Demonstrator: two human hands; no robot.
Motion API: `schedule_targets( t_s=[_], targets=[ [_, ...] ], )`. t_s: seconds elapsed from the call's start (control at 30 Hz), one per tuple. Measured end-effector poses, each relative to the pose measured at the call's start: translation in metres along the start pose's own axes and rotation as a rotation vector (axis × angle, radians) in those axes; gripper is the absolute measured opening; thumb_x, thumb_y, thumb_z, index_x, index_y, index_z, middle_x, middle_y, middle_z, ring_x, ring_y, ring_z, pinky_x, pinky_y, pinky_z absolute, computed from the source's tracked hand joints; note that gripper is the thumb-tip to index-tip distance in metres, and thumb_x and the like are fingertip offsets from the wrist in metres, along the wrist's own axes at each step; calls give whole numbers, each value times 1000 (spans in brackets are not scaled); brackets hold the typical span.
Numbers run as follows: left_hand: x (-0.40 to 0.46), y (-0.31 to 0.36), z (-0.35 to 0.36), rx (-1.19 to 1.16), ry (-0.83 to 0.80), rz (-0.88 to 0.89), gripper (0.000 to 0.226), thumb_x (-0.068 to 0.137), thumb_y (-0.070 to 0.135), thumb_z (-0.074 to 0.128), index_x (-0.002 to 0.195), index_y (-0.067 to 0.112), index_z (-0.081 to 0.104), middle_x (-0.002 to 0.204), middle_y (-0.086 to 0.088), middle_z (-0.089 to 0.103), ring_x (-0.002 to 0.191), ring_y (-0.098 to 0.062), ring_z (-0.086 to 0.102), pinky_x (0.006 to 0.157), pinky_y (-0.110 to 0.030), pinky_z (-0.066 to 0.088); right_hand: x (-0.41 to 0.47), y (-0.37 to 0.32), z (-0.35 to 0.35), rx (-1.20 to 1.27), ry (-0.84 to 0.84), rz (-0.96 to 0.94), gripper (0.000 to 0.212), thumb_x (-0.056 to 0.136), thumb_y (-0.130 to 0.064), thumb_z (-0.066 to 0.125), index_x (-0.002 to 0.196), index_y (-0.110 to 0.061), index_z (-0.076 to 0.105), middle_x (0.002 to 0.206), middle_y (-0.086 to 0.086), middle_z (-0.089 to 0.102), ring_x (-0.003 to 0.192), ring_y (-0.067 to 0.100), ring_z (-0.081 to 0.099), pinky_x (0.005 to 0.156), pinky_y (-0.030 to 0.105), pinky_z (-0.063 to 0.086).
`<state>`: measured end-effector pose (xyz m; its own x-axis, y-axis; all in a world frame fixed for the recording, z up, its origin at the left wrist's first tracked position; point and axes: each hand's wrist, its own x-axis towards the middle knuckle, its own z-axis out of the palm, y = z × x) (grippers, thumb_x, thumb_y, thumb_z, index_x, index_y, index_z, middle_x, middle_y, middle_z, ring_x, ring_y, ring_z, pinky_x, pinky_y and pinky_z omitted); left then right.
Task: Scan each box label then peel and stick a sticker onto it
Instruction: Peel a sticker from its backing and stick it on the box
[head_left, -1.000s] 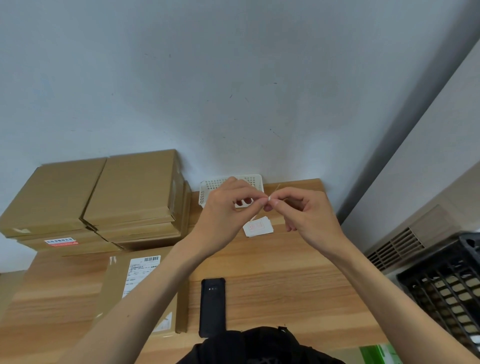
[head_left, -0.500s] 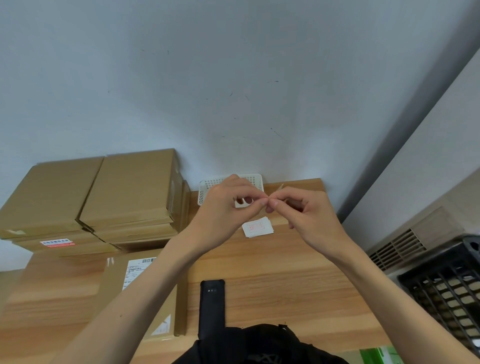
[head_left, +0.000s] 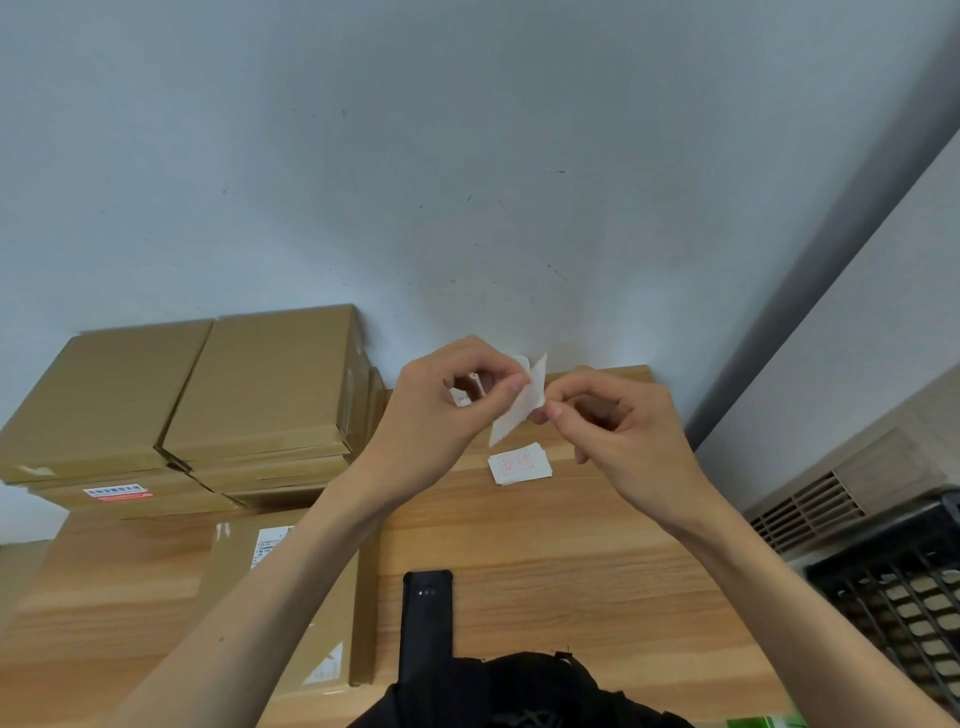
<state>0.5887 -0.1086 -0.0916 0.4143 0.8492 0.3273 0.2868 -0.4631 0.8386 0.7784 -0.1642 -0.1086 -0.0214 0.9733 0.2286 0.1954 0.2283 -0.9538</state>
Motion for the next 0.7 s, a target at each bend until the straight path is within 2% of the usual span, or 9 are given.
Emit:
schedule_targets(
  t_s=[0.07,0.13,0.2,0.27,0.33,0.4,0.5,0.6,0.7],
  targets=[
    [3,0,-3,-34,-1,-83,13,99,23,66,108,25,74,102,15,69,84,-15,62,73,-36,53,-1,-2,0,18,-6,-8,15,89,-36,64,88,-25,73,79,37,59,59,45,41,51,51,40],
    [4,1,-5,-46,-53,-168,22,102,29,60,122,30,69,87,24,67,68,-10,57,64,-30,49,-3,-3,-1,29,-15,-26,14,90,-33,64,88,-23,72,78,34,60,58,45,42,50,52,41],
    [4,5,-4,-108,-105,-239,20,103,27,59,119,27,70,68,16,64,52,-11,47,52,-32,40,-6,-5,-1,37,-19,-37,12,90,-31,64,88,-24,73,77,33,59,57,44,42,50,50,41],
    [4,9,-2,-213,-108,-290,12,101,22,61,107,19,70,79,8,69,45,-10,42,45,-28,34,-8,-6,-2,39,-20,-35,11,89,-29,65,86,-22,73,74,33,57,56,44,42,48,45,39],
    [4,12,-5,-219,-100,-283,7,99,16,63,96,15,69,82,12,67,48,-4,45,47,-18,34,-10,-7,-4,23,-39,-13,10,89,-28,66,84,-22,73,70,31,55,56,43,42,48,41,36],
    [5,12,-10,-132,-126,-219,9,99,16,63,93,18,69,81,13,65,59,-5,49,53,-14,36,-12,-10,-7,-15,-62,3,12,90,-31,66,85,-24,75,70,21,60,56,37,46,49,43,37],
    [5,14,-18,17,-189,-147,10,100,21,63,93,24,69,80,16,65,67,-9,50,61,-21,39,-9,-16,-11,19,-28,31,12,96,-17,66,88,-13,74,80,4,73,51,7,50,51,48,46],
    [5,20,-22,148,-222,-80,8,98,19,65,94,26,69,80,25,63,66,-5,51,62,-17,39,-4,-20,-14,70,-16,69,14,96,-12,65,87,-3,71,77,0,73,46,6,45,50,54,47],
    [6,27,-24,300,-259,38,8,98,21,65,94,28,67,87,25,61,70,-14,55,62,-19,38,-1,-21,-15,111,-48,78,13,94,-14,66,86,-4,70,83,10,73,43,11,41,48,52,45]
  ],
)
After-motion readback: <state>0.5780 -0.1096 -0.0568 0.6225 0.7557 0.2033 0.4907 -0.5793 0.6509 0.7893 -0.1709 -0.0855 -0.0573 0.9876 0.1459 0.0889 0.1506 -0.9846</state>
